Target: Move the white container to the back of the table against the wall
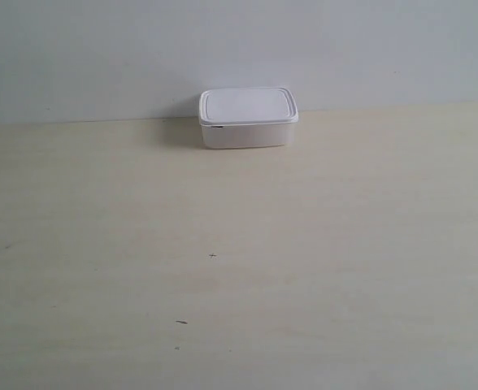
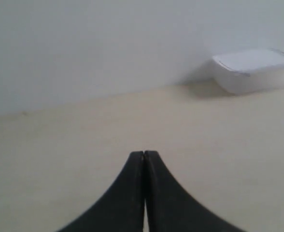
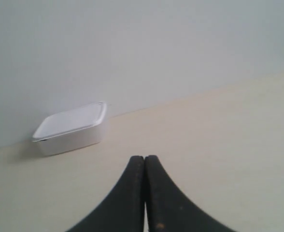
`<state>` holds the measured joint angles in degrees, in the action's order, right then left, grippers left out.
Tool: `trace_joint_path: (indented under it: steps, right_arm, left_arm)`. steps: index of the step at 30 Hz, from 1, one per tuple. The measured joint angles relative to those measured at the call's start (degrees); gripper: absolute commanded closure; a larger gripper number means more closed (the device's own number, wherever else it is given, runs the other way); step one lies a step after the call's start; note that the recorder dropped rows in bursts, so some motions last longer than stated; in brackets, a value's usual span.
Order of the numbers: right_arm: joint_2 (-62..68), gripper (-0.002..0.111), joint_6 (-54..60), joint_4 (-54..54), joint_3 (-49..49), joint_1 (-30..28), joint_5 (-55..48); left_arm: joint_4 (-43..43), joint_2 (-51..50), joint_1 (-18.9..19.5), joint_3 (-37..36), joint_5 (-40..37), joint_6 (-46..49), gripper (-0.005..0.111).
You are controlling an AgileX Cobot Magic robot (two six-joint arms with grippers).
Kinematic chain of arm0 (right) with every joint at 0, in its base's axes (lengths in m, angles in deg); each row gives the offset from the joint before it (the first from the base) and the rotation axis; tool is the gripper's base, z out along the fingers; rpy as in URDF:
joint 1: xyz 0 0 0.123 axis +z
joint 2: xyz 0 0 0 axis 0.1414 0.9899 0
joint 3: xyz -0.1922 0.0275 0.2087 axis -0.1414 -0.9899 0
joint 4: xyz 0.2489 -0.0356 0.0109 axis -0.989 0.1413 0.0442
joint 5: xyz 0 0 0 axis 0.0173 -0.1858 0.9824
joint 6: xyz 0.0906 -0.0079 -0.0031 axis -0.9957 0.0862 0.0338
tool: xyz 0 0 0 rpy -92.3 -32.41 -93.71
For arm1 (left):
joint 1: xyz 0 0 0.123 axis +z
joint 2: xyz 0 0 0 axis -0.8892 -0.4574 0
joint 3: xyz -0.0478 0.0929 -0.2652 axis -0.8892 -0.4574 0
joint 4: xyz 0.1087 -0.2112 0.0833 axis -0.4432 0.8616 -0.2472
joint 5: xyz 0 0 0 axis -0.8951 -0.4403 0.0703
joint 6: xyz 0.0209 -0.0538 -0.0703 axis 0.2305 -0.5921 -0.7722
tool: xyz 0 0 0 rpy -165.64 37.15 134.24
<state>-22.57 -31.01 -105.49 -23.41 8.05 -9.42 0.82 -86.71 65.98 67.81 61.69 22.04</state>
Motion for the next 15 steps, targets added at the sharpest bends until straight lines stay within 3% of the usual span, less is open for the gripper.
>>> trace_joint_path:
  steps: [3,7,15]
  right_arm:
    - [-2.1,0.108,0.0,1.3,-1.9,-5.0,0.0]
    - [-4.4,0.108,0.0,3.8,-4.9,-8.1,0.0]
    - [-6.2,0.108,0.0,10.7,-8.1,-8.4,-0.4]
  left_arm:
    - [-0.2,2.2,6.6,-0.6,6.6,0.0,0.107]
    - [-0.2,3.4,13.0,-0.6,6.1,0.0,0.107]
    - [-0.2,3.4,15.4,-0.7,1.0,0.0,0.107]
